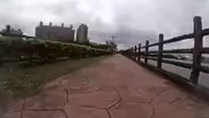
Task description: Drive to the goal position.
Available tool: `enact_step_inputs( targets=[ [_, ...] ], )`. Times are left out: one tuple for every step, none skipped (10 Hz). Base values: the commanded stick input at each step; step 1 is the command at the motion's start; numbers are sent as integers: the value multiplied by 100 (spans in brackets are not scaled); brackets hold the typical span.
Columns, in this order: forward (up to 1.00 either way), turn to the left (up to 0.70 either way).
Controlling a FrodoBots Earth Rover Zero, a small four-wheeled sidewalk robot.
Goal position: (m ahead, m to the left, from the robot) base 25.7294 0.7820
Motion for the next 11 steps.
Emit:
enact_step_inputs(
  targets=[
    [81, -25],
    [81, -23],
    [81, -7],
    [81, 0],
    [81, 0],
    [81, 0],
    [81, 0],
    [81, 0],
    [81, 0],
    [81, 0],
    [81, 0]
  ],
)
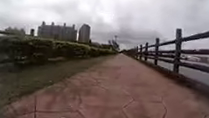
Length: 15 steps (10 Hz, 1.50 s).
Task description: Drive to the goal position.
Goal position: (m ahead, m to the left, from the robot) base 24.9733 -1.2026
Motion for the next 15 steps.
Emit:
enact_step_inputs(
  targets=[
    [81, 0],
    [81, 0],
    [81, 0],
    [81, 0],
    [81, -2],
    [81, -19],
    [81, -32],
    [81, -32],
    [81, -32],
    [81, -32],
    [81, -32],
    [81, -32],
    [81, -31],
    [81, -22],
    [81, -13]
  ],
)
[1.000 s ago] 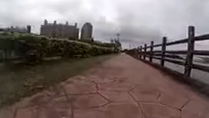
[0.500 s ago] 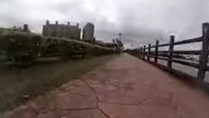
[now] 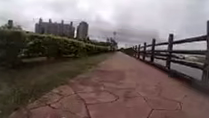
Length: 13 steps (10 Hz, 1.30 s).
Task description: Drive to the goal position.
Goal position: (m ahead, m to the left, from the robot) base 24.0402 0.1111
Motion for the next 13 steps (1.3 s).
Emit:
enact_step_inputs(
  targets=[
    [81, 0],
    [81, 0],
    [81, 0],
    [81, 0],
    [81, 0],
    [81, -21],
    [81, -32],
    [81, -32],
    [81, -32],
    [81, -32],
    [81, -32],
    [81, -32],
    [81, -32]
  ],
)
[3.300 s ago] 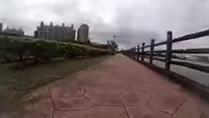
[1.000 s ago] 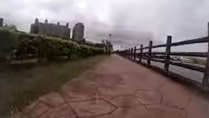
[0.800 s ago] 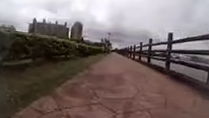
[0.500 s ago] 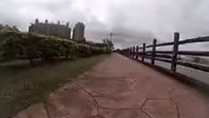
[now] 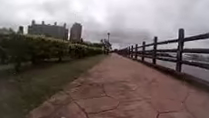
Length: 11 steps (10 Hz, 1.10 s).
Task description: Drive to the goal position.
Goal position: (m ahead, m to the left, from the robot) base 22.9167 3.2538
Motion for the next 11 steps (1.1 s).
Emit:
enact_step_inputs(
  targets=[
    [81, -32],
    [81, -32],
    [81, -32],
    [81, -32],
    [81, -32],
    [81, -32],
    [81, -17],
    [81, 0],
    [81, 0],
    [81, 0],
    [81, 0]
  ],
)
